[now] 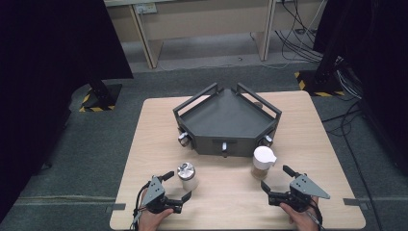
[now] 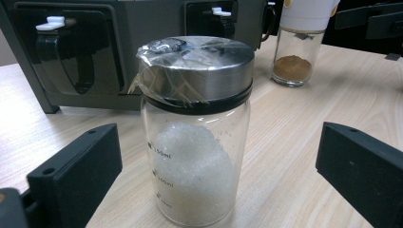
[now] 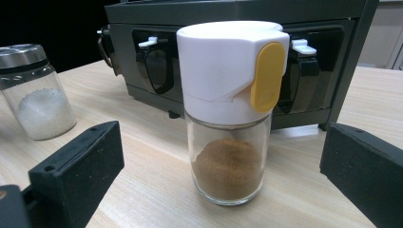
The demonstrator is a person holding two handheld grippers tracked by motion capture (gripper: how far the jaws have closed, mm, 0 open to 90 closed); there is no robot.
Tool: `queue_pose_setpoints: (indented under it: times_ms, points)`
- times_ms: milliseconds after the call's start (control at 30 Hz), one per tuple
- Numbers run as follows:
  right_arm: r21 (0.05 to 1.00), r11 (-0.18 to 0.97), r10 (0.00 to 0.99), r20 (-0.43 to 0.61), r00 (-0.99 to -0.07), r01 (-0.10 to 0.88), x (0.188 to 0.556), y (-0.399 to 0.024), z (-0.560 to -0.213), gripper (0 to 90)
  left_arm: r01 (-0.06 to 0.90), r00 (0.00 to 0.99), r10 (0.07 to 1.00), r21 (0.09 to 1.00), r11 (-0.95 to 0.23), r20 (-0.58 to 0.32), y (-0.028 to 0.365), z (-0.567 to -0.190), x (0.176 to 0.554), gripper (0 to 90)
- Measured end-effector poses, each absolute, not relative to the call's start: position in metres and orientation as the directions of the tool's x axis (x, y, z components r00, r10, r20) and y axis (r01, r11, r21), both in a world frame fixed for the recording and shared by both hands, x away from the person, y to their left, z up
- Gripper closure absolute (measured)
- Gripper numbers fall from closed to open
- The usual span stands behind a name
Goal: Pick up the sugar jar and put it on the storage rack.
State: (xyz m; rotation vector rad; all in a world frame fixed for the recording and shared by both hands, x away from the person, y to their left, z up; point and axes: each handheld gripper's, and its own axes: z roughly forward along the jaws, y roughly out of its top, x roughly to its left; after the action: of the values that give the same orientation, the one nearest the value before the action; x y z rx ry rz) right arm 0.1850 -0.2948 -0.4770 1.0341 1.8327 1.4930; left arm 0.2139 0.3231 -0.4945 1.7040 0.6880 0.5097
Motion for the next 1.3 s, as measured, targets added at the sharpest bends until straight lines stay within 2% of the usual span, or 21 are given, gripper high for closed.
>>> queue_pose_setpoints:
  times_ms: [1300]
  points:
    - [0.971,0.086,0.828,0.054,-0.558,0.223,0.1868,-0.295,-0.4774,0.9,0.185,0.728,0.685,0.972,-0.143,-0.038,0.3248,-0.4956,0.2147,1.1]
